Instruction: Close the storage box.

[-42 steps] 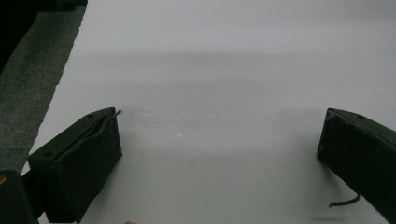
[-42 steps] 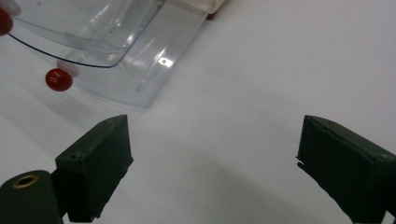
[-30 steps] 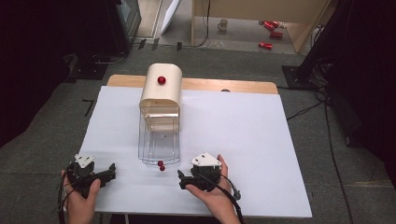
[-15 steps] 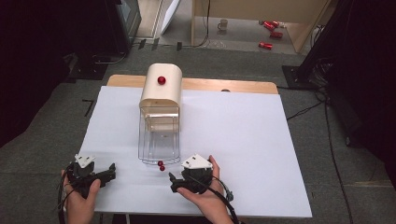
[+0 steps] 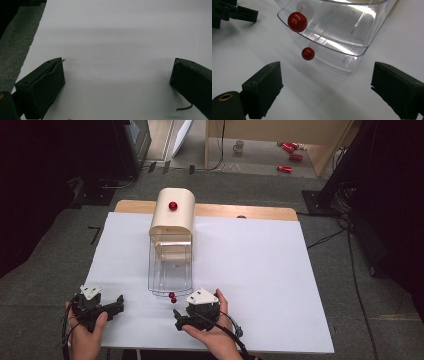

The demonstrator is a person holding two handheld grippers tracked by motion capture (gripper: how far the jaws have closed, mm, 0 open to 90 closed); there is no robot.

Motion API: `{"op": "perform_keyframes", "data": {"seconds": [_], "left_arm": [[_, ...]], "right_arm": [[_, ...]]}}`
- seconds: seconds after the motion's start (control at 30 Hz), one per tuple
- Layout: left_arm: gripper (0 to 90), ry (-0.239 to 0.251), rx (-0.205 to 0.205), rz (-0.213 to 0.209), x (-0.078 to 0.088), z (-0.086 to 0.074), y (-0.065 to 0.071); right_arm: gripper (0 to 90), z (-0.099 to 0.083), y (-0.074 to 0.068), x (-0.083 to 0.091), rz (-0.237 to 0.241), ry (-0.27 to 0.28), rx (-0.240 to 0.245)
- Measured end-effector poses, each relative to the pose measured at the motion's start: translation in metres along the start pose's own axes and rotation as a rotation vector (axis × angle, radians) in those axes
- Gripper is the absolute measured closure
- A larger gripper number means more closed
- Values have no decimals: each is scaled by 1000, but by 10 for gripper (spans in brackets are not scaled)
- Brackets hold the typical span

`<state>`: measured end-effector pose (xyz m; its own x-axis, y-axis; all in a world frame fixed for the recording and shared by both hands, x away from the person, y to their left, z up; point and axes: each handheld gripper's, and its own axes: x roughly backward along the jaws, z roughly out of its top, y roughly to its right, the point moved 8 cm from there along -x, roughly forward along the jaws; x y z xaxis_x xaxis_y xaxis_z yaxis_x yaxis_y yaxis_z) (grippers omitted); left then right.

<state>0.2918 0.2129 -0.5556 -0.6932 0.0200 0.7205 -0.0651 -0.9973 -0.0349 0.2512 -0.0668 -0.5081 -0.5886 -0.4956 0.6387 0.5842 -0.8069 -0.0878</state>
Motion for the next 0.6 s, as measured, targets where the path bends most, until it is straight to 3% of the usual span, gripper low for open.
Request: {"op": "perform_keyframes", "data": {"seconds": [0.6], "left_arm": [[0,-1,-1,0,0,0,0]], "right_arm": [[97,1,-18,-1,20,9,-7]]}}
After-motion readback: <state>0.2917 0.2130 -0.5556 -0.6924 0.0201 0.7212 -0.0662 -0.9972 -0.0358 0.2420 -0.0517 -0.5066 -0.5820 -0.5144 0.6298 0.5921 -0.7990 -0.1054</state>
